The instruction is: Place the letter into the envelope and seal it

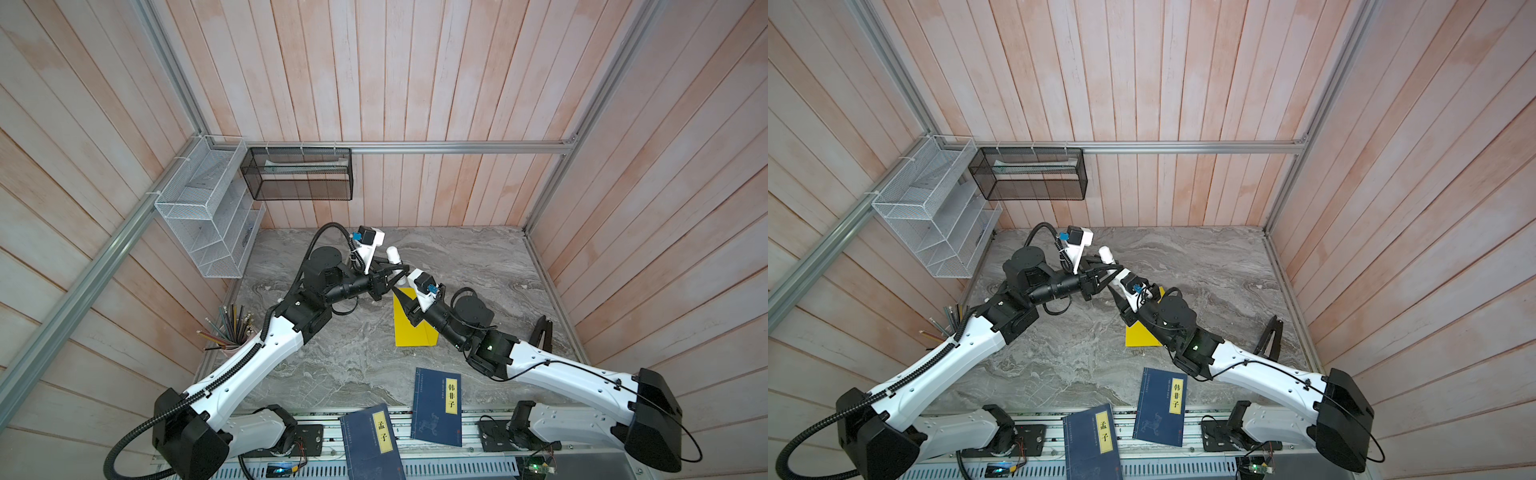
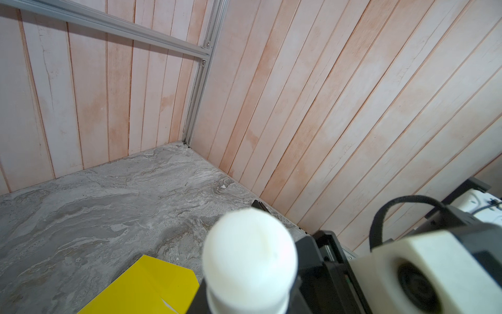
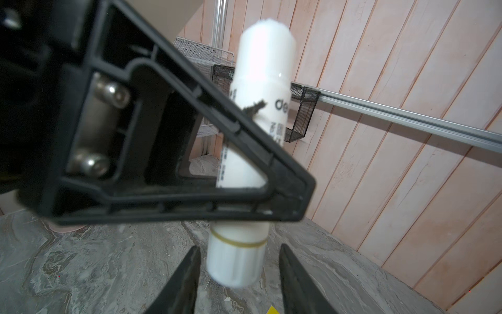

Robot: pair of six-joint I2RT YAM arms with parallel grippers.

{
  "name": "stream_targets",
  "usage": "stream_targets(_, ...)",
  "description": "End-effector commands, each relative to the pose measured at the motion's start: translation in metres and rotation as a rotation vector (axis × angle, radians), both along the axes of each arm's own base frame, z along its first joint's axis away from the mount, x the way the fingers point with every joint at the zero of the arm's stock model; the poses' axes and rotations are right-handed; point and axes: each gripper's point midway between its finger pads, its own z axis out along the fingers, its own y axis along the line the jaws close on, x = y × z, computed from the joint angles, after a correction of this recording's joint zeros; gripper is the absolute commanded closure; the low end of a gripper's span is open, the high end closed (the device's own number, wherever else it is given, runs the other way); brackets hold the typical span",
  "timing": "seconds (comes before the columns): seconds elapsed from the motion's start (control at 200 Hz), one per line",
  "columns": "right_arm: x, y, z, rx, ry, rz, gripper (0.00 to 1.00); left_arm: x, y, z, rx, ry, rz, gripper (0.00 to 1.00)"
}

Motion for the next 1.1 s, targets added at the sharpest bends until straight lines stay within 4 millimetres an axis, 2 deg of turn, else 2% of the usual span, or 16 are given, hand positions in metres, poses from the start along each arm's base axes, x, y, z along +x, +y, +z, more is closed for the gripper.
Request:
stream_targets(0.0,0.0027,0.0011,0.0213,0.051,-0.023,-0.019,0.54,0.0011,0.0003,0.0023,-0.006,-0.03,0.014,1.0)
stream_targets(0.31,0.0048,0.0077,0.0203,0.036,-0.008,-0.008,0.64,0.0005,0.0009,0.005,-0.007,-0.038,0.017,1.0)
stream_targets(0.42,0.0053,0.0084,0.0162,0.029,0.004,-0.008,0.54,0.0004,0.0015,0.0065,-0.008,-0.043,0.02,1.0)
stream_targets(0.52,0.0066,0.0089,0.0143,0.027,0.012,-0.013,0.52,0.0007,0.0016,0.0059,-0.004,-0.043,0.022,1.0)
stream_targets(0.695,0.0063,0.0086,0.0168,0.035,0.01,-0.011,0.64,0.0006,0.0012,0.0055,-0.005,-0.041,0.018,1.0)
stream_targets(0.975,0.0039,0.009,0.0207,0.065,0.021,0.013,0.69,0.0002,-0.0009,-0.0009,0.003,-0.03,0.008,1.0)
stream_targets(1.095,0.0,0.0099,0.0224,0.08,0.032,0.053,0.8,-0.0018,-0.0009,-0.0025,0.008,-0.032,0.0,1.0)
